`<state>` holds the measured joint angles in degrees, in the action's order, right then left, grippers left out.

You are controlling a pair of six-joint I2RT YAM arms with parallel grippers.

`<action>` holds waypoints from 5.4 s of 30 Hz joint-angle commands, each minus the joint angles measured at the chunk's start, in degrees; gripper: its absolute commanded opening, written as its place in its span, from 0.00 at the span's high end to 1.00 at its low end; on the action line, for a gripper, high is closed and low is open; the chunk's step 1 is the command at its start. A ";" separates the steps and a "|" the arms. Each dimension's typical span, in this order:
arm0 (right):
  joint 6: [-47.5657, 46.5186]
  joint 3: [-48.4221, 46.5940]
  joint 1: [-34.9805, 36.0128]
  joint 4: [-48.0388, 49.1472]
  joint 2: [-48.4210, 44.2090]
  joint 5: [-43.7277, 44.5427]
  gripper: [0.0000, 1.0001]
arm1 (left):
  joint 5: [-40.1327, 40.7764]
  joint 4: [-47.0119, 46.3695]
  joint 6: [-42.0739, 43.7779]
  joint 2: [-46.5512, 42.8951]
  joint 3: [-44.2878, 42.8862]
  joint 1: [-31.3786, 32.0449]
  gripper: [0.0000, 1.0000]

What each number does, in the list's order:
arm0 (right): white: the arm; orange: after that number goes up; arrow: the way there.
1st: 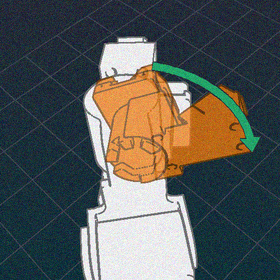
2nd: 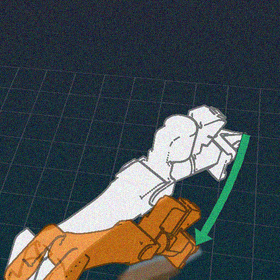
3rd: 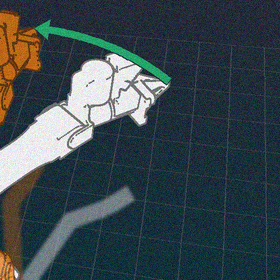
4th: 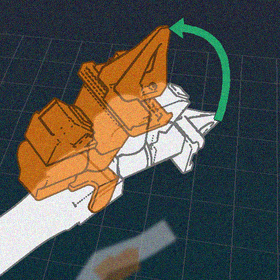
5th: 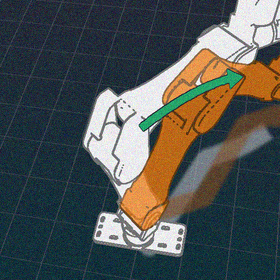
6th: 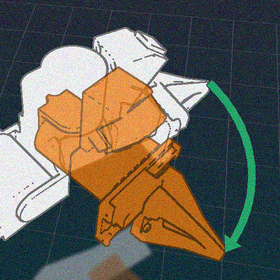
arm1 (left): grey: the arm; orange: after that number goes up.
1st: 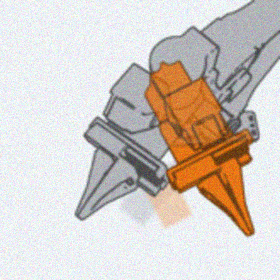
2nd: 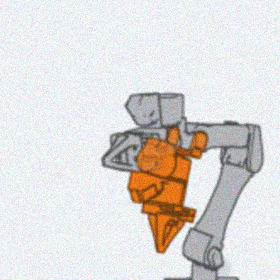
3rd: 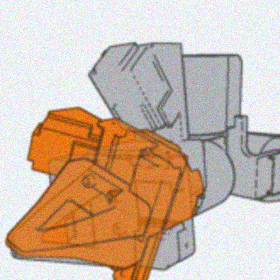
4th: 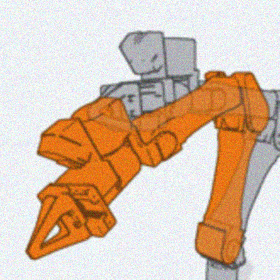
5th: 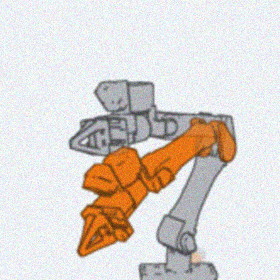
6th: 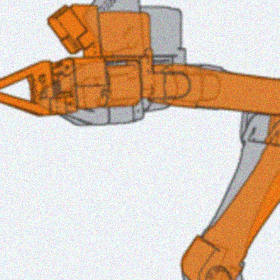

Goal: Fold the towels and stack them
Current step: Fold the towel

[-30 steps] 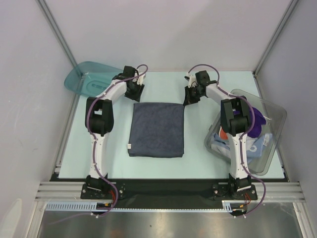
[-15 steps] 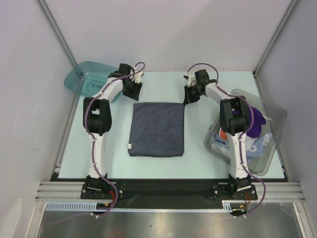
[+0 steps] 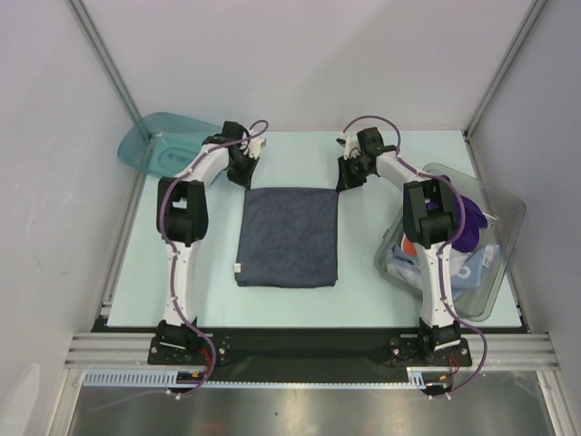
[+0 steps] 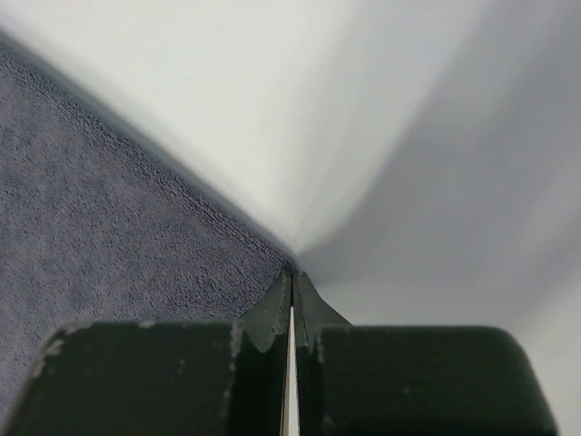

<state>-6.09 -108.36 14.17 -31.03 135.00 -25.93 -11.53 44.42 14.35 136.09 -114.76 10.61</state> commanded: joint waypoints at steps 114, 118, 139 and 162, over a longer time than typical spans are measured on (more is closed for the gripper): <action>-6.74 -6.69 0.68 -3.16 3.52 3.70 0.97 | 0.63 3.74 4.90 4.53 -7.23 1.52 0.69; -6.66 -7.13 0.59 -3.16 3.78 4.22 0.99 | 0.81 4.09 4.72 5.32 -8.28 1.61 0.94; -6.83 3.03 0.86 6.84 -3.86 9.23 1.00 | 5.64 -1.70 2.97 -3.37 -4.60 1.43 1.00; -11.84 14.31 2.96 21.27 -16.87 13.01 1.00 | 10.12 -9.44 2.26 -13.57 2.08 0.29 1.00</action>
<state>-15.38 -94.50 16.51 -12.56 124.31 -15.99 -4.01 38.22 16.51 129.71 -113.62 11.86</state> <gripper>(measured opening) 0.010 0.008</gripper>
